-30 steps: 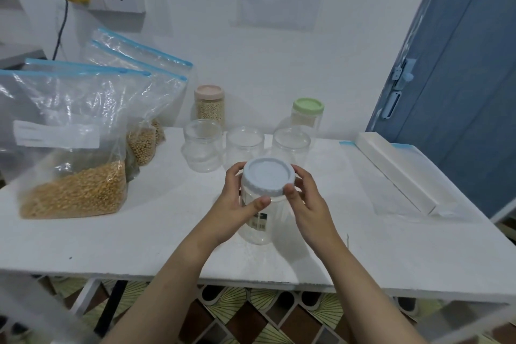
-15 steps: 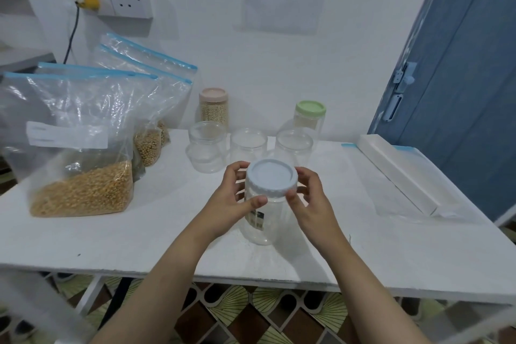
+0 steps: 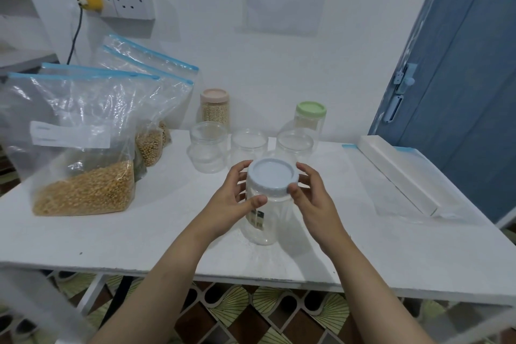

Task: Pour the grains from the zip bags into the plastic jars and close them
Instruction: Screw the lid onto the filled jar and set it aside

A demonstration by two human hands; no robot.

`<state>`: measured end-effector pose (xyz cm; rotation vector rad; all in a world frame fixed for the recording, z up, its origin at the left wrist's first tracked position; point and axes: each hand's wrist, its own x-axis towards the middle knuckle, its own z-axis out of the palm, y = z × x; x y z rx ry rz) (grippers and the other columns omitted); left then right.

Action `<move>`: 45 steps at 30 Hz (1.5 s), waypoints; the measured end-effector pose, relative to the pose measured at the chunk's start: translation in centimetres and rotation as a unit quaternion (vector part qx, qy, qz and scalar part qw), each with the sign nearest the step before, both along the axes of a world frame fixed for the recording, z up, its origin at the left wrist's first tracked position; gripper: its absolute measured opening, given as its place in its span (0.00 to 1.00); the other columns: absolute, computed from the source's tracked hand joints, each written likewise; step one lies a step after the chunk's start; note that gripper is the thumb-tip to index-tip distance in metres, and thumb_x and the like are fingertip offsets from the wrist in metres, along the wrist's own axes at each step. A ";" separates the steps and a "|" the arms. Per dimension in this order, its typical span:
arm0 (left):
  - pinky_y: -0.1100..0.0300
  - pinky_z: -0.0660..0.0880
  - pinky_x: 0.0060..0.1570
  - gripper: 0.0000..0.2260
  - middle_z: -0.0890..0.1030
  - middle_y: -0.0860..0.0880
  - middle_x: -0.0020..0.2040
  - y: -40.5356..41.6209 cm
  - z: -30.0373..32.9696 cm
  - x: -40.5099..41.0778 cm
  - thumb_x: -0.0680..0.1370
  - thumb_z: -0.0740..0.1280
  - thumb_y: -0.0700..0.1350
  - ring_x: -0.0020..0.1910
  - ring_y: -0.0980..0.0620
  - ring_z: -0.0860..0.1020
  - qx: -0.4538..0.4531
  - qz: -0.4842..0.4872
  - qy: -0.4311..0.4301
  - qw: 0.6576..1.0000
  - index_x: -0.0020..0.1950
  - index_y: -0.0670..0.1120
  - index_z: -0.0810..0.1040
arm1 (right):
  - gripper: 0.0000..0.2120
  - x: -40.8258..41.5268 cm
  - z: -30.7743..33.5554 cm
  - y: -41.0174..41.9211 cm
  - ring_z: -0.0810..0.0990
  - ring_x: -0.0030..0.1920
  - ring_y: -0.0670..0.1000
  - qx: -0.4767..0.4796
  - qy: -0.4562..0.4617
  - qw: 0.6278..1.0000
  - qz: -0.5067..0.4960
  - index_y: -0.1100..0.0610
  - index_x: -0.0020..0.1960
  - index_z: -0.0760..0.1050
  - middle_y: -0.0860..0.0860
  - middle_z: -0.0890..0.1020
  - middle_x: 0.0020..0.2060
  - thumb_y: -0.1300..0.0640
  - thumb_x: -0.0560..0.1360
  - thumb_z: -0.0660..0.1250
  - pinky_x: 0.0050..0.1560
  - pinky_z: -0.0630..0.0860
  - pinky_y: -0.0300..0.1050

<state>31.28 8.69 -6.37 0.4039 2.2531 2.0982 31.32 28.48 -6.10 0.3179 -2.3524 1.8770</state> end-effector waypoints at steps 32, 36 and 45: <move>0.66 0.76 0.54 0.30 0.71 0.57 0.67 -0.4 0.3 0.2 0.71 0.73 0.51 0.62 0.63 0.76 0.009 -0.026 -0.002 1.000 0.67 0.69 0.62 | 0.36 -0.3 1.1 -0.3 0.64 0.63 0.27 0.088 0.002 0.994 0.060 0.40 0.74 0.59 0.34 0.64 0.65 0.32 0.70 0.62 0.58 0.65 0.28; 0.65 0.75 0.57 0.30 0.70 0.57 0.69 -0.5 0.0 0.1 0.71 0.74 0.53 0.65 0.62 0.75 0.012 -0.027 -0.004 1.000 0.66 0.71 0.63 | 0.29 -0.4 1.0 0.7 0.75 0.58 0.38 0.037 -0.014 0.999 0.025 0.43 0.68 0.65 0.40 0.75 0.60 0.37 0.70 0.65 0.57 0.74 0.36; 0.61 0.75 0.60 0.29 0.71 0.57 0.69 -0.4 0.0 -0.1 0.71 0.76 0.56 0.68 0.57 0.74 0.000 -0.014 -0.001 1.000 0.63 0.77 0.64 | 0.29 -1.0 1.8 0.0 0.69 0.63 0.34 0.078 0.018 0.995 0.064 0.36 0.64 0.67 0.38 0.69 0.64 0.38 0.67 0.73 0.59 0.70 0.32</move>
